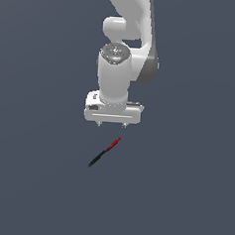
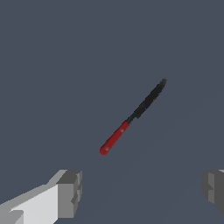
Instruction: Pick up the object and move it to a goal position.
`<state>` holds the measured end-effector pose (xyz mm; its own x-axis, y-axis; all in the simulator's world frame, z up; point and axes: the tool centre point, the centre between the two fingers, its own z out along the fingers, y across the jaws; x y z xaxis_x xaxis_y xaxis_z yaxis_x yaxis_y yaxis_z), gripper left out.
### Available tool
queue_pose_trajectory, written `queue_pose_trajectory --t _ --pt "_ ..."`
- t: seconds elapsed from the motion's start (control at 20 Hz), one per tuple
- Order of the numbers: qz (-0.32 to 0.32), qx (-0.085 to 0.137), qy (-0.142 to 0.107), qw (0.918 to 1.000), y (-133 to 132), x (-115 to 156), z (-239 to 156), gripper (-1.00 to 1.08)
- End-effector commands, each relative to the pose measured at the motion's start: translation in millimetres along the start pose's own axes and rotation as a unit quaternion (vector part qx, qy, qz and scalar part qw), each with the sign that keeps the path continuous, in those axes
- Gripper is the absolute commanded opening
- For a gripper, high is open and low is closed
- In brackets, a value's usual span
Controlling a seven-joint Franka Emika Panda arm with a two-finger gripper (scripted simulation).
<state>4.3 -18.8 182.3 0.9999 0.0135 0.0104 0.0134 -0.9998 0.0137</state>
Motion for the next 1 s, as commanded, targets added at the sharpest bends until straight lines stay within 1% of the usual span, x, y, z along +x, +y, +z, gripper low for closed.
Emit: queue_pose_trajectory --t 0.0,0.3,0.5,0.7,0.95 --pt "-0.006 -0.002 0.000 1.0000 0 0 -2 1.00" --pt "-0.005 -0.002 0.000 1.0000 0 0 -1 1.00" --pt "0.007 -0.001 -0.001 1.0000 0 2 2 1.00" --pt "0.031 0.001 -0.001 0.9995 2 5 10 1.00" --pt "0.078 0.004 -0.002 0.9970 5 11 25 1.00"
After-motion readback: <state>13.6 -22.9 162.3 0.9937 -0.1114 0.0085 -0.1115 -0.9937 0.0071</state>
